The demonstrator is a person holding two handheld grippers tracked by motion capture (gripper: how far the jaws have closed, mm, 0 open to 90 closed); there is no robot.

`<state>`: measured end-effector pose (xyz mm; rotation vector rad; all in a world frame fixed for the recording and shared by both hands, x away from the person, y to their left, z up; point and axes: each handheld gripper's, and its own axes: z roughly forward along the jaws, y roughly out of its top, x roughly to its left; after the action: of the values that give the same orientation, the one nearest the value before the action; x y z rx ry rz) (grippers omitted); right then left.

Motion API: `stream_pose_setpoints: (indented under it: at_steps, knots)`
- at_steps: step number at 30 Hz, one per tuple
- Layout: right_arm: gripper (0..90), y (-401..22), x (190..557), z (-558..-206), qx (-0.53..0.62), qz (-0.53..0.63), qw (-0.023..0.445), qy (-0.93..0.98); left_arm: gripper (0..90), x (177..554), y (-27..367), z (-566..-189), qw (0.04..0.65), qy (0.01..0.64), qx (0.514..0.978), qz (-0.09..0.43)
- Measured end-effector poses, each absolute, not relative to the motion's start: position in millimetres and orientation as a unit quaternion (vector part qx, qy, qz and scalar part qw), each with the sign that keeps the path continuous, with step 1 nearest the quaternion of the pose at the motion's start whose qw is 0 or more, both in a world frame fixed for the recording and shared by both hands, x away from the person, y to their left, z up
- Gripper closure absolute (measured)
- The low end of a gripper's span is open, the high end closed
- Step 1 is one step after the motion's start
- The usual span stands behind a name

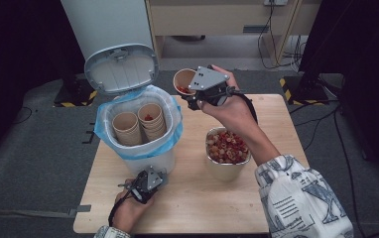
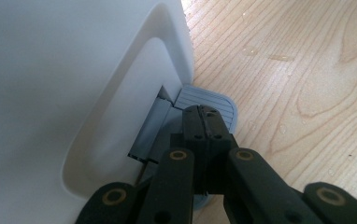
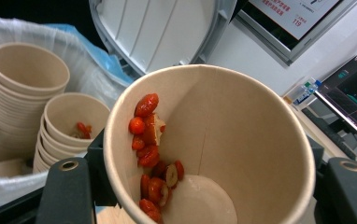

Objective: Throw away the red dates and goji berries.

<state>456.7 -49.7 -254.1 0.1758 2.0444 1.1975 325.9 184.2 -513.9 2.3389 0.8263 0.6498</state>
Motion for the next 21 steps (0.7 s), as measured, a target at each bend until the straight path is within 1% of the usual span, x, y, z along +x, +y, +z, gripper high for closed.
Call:
stream_pose_setpoints:
  at_steps: [21]
  knots:
    - [32.8, -28, 457, -251, 0.076, 0.499, 0.342, 0.793, 89.7, 326, 184, -514, 0.284, 0.308, 0.875, 0.244]
